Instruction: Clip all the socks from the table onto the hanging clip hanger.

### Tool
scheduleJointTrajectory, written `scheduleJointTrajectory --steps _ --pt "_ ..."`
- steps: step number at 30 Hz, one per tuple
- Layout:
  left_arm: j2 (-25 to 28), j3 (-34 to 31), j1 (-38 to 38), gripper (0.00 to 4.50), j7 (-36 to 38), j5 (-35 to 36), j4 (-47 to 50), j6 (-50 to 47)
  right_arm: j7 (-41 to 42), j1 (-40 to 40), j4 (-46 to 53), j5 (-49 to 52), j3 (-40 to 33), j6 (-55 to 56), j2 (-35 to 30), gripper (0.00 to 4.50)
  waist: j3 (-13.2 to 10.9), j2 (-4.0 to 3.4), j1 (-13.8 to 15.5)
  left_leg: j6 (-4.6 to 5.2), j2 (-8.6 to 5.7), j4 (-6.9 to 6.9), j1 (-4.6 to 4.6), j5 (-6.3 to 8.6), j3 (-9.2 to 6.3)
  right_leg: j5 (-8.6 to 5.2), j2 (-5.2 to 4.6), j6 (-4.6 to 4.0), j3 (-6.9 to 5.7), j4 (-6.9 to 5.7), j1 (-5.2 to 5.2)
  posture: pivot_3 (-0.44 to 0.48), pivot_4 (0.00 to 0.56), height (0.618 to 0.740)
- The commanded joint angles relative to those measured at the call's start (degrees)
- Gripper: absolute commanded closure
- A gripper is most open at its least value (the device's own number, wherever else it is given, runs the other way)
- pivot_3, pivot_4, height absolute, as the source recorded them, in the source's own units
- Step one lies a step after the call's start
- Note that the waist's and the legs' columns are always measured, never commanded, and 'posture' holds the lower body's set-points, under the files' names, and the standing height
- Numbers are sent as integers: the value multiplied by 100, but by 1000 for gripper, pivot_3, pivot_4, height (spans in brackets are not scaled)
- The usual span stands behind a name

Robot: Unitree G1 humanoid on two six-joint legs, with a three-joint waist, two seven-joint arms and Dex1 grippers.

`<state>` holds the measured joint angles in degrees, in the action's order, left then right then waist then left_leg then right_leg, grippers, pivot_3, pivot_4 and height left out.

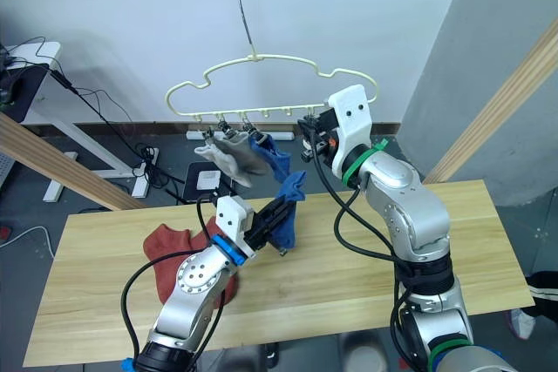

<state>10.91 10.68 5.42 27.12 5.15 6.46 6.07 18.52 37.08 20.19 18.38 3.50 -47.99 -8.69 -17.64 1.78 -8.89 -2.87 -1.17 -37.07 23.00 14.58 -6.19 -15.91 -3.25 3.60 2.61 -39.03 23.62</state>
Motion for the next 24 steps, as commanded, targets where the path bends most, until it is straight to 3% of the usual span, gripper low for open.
scheduleJointTrajectory --steps 1,24 --pt "-86 51 39 4500 -69 -55 131 230 -51 19 328 183 -85 -48 61 4453 0 0 -30 0 0 -1 0 0 0 0 0 0 0 0 0 -274 272 740" --pt "-382 78 267 4500 -309 -96 146 389 -320 61 288 420 -152 -339 142 4453 0 0 -67 1 -2 -1 0 -1 -1 0 2 1 0 0 -2 -269 278 740"
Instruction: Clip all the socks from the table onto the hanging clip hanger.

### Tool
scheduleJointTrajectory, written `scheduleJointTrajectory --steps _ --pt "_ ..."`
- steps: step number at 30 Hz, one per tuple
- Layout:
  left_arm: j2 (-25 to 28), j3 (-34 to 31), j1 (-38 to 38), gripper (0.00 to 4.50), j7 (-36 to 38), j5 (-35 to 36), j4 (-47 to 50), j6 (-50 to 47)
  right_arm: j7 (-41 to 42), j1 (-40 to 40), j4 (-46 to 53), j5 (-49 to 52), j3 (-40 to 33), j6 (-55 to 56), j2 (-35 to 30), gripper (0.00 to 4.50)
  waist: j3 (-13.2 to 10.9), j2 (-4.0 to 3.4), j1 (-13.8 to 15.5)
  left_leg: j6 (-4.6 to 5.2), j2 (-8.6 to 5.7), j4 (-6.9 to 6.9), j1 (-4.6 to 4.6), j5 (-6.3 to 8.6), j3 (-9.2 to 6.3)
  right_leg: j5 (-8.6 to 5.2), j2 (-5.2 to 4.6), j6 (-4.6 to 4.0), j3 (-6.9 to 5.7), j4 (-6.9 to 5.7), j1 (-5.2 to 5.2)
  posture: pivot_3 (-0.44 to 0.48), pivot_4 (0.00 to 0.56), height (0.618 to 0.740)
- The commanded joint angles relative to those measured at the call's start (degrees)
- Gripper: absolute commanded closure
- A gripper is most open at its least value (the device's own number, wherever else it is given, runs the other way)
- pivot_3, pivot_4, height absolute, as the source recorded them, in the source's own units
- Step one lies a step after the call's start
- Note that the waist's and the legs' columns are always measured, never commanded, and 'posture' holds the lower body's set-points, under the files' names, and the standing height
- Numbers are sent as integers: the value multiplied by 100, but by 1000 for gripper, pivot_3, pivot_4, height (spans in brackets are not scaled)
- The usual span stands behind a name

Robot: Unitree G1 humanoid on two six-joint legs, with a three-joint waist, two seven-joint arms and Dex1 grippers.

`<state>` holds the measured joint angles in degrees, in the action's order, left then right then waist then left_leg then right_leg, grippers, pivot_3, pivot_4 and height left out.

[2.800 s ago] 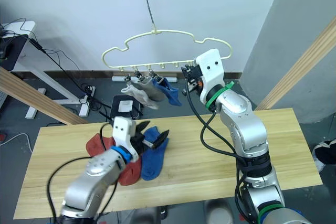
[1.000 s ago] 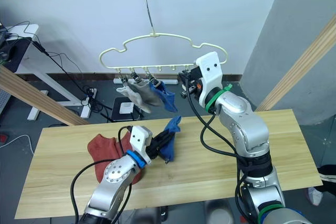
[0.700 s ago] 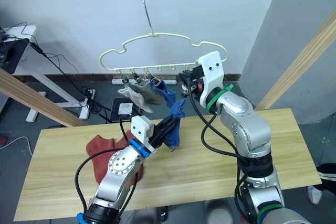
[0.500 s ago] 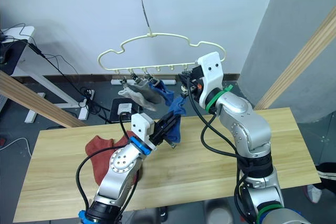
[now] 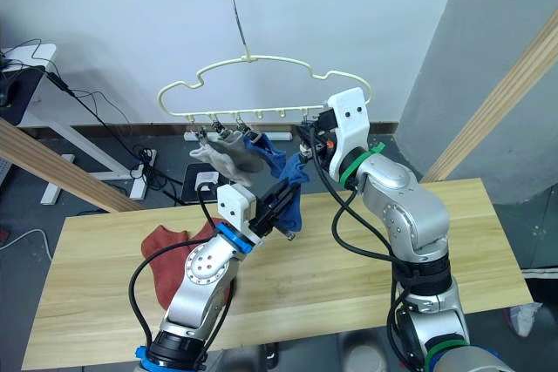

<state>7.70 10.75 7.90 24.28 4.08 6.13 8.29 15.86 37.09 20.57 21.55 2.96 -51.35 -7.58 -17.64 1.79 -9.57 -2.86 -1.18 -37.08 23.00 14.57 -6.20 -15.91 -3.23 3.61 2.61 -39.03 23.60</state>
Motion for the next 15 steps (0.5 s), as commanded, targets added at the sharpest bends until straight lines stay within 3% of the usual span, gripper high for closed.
scheduleJointTrajectory --steps 1,13,15 --pt "-74 74 23 4500 -23 10 178 171 -68 60 250 116 -108 -22 39 4453 0 0 0 0 0 0 0 0 0 0 0 0 0 0 0 -269 278 740" --pt "-131 57 112 4500 -10 22 169 178 -142 36 251 258 -201 -157 116 4453 0 0 1 0 -1 0 0 0 -1 0 1 0 -1 0 -2 -269 273 740" --pt "-133 56 129 4500 -3 22 148 184 -143 28 264 317 -231 -180 140 3734 0 0 0 0 -1 0 0 0 -1 0 1 0 -1 0 -2 -269 271 740"
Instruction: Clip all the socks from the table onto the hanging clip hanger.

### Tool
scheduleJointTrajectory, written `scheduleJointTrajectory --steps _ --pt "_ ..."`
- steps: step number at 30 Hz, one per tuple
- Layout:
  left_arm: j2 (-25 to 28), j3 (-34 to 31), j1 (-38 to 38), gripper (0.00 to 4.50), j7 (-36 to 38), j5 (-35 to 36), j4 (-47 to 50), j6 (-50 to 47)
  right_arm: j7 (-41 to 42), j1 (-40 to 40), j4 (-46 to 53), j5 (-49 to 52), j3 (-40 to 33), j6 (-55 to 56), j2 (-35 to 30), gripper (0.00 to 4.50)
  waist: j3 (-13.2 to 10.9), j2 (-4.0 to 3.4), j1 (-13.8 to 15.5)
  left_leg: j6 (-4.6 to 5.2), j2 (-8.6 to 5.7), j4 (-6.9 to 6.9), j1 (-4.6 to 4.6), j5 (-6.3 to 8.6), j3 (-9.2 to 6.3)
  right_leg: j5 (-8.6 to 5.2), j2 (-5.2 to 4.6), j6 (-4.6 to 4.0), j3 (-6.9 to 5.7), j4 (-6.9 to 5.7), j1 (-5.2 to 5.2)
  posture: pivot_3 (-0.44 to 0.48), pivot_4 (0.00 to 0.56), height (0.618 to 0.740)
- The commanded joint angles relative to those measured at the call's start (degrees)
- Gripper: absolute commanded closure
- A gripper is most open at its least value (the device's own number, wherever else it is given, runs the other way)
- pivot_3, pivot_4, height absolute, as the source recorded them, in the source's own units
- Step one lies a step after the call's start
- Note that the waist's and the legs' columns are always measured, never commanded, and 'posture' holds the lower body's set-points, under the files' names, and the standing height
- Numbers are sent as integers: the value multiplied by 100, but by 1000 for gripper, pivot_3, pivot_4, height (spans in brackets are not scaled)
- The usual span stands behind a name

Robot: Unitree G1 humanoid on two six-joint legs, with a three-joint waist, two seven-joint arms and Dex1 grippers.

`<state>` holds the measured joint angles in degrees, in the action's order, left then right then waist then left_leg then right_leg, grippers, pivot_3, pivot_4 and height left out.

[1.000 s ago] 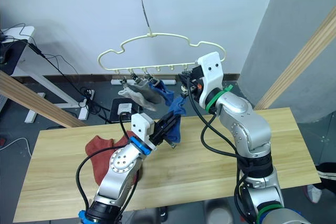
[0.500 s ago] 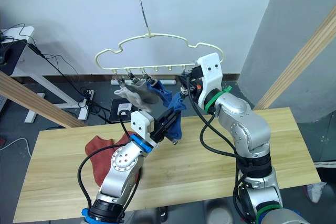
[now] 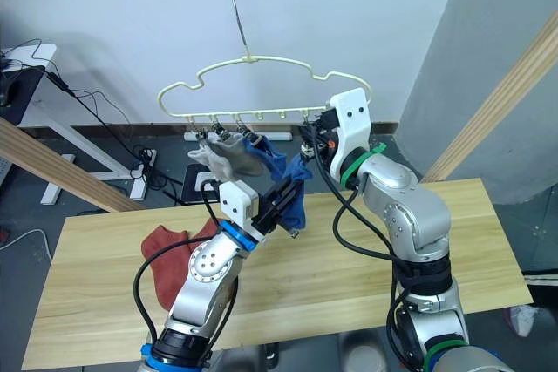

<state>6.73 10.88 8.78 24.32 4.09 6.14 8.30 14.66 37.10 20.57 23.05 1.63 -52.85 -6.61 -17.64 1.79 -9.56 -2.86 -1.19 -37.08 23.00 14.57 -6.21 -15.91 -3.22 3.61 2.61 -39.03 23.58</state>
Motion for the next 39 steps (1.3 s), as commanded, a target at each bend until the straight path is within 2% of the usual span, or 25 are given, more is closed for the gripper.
scheduleJointTrajectory --steps 1,7,14,22,24,29,32,34,36,39 --pt "-38 42 49 4500 -6 18 141 188 -30 31 267 177 -98 -41 41 3432 0 0 -1 0 0 0 0 0 0 0 0 0 0 0 0 -269 271 740" --pt "-59 21 119 4500 -33 18 97 162 -18 56 293 223 -82 -136 -17 1385 0 0 -1 0 0 0 0 0 0 0 0 0 0 0 0 -268 267 740" --pt "-62 -7 163 4500 -99 11 28 56 284 -44 700 606 -99 -456 -326 1385 0 0 1 0 -1 1 1 0 0 0 0 0 0 1 0 -267 263 740" --pt "124 -103 154 2174 42 219 67 -418 833 -339 1378 732 125 -401 -1284 1324 0 0 3 0 -6 -1 1 0 0 0 1 1 -1 2 -1 -273 262 740" --pt "265 -64 94 1621 369 462 218 -611 960 -430 1516 702 159 -252 -1480 1324 0 0 4 0 -6 -1 1 0 -1 0 2 1 -2 2 -1 -274 261 740" --pt "1212 -165 -76 1621 1439 931 752 -959 1189 -914 1917 365 205 384 -2062 1324 0 0 0 0 -3 2 0 0 -4 0 9 1 -5 2 0 -274 261 740" --pt "1735 -363 -74 1621 1878 1210 931 -1137 1110 -1181 1959 237 123 583 -2182 1324 1 1 5 0 0 0 -2 0 -1 0 7 1 0 2 -3 -274 260 740" --pt "1899 -430 -54 1621 2035 1339 976 -1204 1095 -1248 1946 156 134 697 -2212 1324 1 1 8 0 0 -3 -2 -1 -3 0 7 1 -2 2 -6 -272 260 740" --pt "2154 -651 41 1621 2182 1689 1171 -1627 915 -1254 1880 120 76 726 -2081 1324 1 1 8 0 1 -4 -4 -1 0 1 5 3 2 2 -7 -271 259 740" --pt "2526 -957 289 1574 2343 2099 1404 -2165 737 -1204 1736 19 95 795 -1907 1943 0 1 9 0 2 -4 -3 -1 -6 2 8 2 -3 0 -6 -261 260 740"
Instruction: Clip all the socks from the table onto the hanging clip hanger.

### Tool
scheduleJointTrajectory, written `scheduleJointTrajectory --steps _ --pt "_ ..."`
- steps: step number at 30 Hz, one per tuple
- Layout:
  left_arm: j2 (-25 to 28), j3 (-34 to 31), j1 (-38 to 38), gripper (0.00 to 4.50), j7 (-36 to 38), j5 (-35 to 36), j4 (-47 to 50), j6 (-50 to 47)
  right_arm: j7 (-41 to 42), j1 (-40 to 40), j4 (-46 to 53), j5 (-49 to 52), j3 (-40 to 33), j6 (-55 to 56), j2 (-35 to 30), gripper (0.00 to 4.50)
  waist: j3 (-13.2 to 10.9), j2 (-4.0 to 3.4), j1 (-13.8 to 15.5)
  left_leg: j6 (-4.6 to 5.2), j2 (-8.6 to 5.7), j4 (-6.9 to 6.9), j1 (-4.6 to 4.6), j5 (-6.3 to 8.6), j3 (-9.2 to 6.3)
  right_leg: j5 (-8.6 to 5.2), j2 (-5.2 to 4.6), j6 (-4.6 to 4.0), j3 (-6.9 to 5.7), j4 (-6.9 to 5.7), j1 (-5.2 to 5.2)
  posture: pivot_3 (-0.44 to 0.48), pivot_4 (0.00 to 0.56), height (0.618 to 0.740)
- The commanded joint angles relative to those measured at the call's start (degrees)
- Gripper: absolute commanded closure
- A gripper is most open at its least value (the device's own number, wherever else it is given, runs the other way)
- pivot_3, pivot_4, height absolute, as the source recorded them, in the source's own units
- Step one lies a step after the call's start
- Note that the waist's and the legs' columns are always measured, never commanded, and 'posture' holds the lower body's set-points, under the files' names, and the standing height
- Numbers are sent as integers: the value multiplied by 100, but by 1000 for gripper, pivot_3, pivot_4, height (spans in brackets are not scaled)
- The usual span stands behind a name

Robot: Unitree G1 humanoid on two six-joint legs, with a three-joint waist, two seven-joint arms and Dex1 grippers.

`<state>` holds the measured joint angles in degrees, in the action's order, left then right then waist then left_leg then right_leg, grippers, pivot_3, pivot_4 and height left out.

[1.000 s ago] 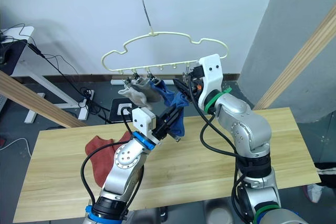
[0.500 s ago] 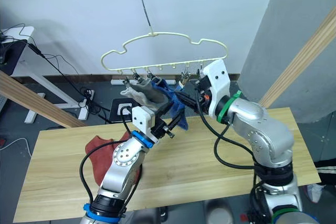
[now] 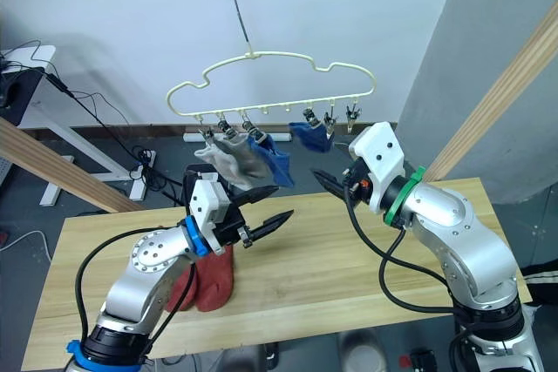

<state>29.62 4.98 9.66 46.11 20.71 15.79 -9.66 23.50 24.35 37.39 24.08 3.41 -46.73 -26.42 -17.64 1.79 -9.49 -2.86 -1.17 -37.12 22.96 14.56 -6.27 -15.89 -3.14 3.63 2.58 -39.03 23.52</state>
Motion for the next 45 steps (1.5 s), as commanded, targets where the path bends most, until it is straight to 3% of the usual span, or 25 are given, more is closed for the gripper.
scheduleJointTrajectory --steps 1,18,45 --pt "306 -406 256 1574 195 509 477 -467 -158 99 0 -146 -36 205 89 2236 0 0 4 0 -1 1 0 0 -3 0 0 0 -2 -1 0 -257 260 740" --pt "530 -531 857 1574 262 703 617 -1051 -889 695 -1225 -1227 326 622 810 2236 0 0 13 -3 0 4 2 -2 3 1 -3 -1 3 4 4 -232 254 740" --pt "412 -441 959 1574 236 518 530 -986 -1005 940 -1632 -1630 308 881 1441 2236 1 -1 8 -6 -1 3 1 -4 3 1 -3 -2 4 0 4 -230 248 740"
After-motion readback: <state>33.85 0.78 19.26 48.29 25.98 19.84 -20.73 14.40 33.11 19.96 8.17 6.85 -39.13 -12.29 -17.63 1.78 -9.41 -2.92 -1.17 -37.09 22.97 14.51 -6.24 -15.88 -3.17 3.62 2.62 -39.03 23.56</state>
